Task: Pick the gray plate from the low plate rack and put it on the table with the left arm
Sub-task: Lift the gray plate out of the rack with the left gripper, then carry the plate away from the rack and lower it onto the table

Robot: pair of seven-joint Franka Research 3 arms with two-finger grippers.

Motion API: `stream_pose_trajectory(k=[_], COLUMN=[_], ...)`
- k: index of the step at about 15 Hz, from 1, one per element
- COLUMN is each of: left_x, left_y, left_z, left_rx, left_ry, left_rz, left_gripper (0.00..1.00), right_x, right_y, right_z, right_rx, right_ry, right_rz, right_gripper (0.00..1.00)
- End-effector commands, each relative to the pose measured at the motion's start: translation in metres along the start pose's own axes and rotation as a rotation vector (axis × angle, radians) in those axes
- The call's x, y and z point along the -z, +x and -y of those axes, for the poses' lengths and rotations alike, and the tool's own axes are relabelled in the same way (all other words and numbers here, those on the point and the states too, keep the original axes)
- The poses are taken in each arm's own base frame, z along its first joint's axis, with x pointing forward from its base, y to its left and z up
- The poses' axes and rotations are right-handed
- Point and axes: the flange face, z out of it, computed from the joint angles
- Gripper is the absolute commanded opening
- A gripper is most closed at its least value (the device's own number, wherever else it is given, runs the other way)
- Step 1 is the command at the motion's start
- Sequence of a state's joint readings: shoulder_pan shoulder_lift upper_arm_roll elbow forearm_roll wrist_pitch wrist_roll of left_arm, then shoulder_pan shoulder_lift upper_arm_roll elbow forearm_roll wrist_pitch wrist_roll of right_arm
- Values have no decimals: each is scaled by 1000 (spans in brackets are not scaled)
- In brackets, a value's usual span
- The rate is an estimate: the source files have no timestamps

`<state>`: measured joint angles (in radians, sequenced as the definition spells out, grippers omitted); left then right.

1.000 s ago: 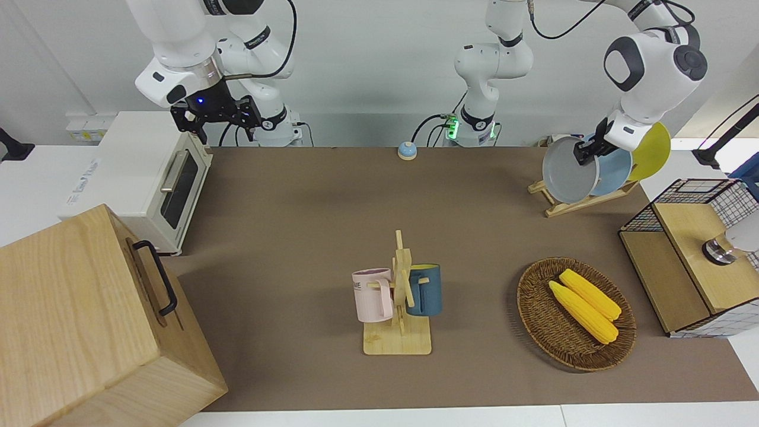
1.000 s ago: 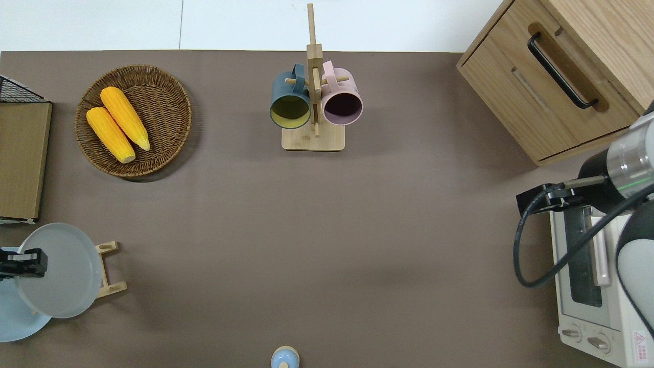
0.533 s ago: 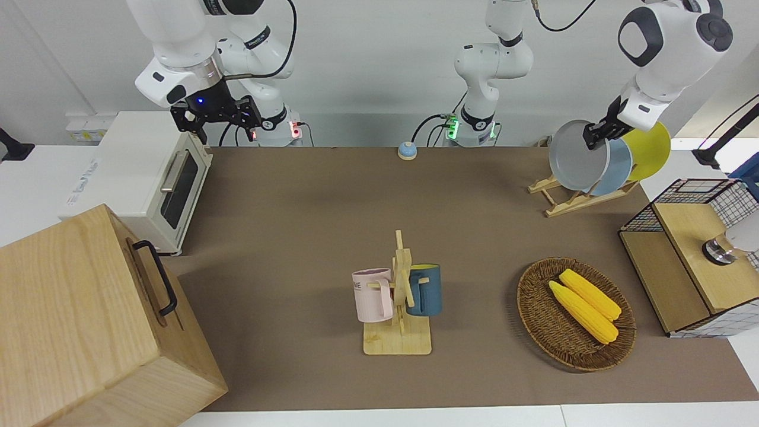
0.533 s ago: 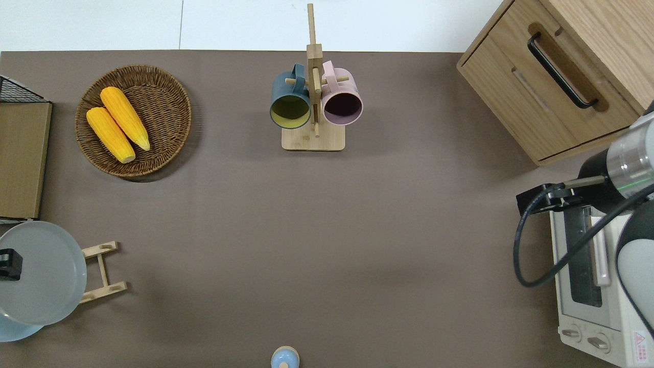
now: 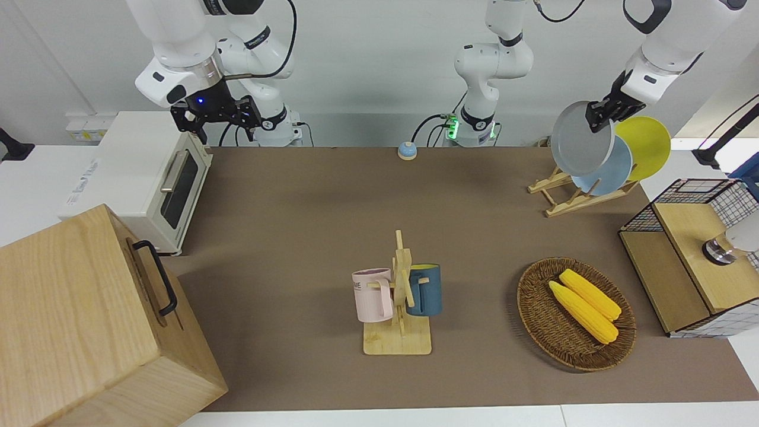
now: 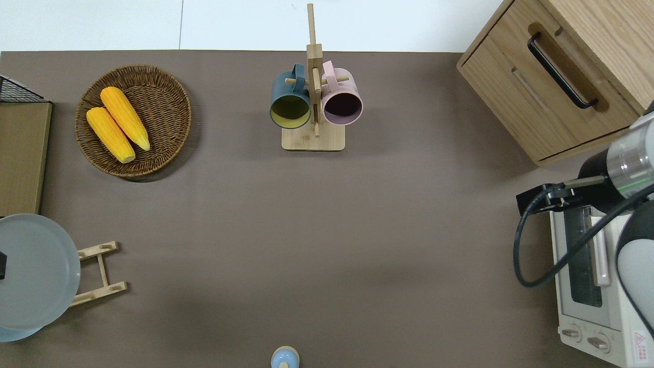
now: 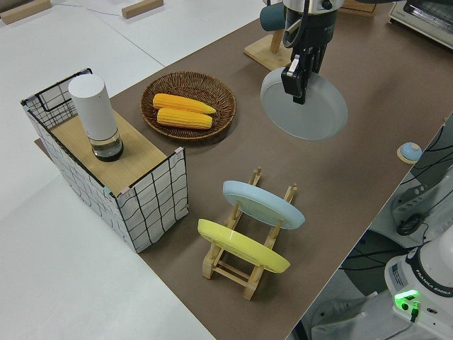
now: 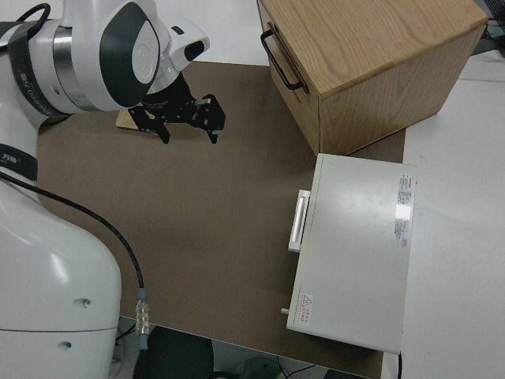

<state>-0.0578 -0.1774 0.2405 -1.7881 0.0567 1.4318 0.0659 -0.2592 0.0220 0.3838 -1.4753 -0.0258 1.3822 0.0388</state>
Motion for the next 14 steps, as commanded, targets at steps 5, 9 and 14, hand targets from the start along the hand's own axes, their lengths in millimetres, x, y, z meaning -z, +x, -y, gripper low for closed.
stream_pose_trajectory(k=[5,9,14], left_x=[-23,-59,-100], left_y=[25,49,62], left_z=[-65,-91,-107], left_rx=[-22,-18,13], left_ry=[-203,-347,-489], left_rz=[71,134,160], left_gripper=[117,117,117], right_x=[4,2,3], right_y=[-3,-2,-2], right_z=[-2,-3,-2], right_rx=[-17,-16,-15], right_ry=[-5,-5,-5], right_rz=[0,4,1], right_gripper=[983,983,983])
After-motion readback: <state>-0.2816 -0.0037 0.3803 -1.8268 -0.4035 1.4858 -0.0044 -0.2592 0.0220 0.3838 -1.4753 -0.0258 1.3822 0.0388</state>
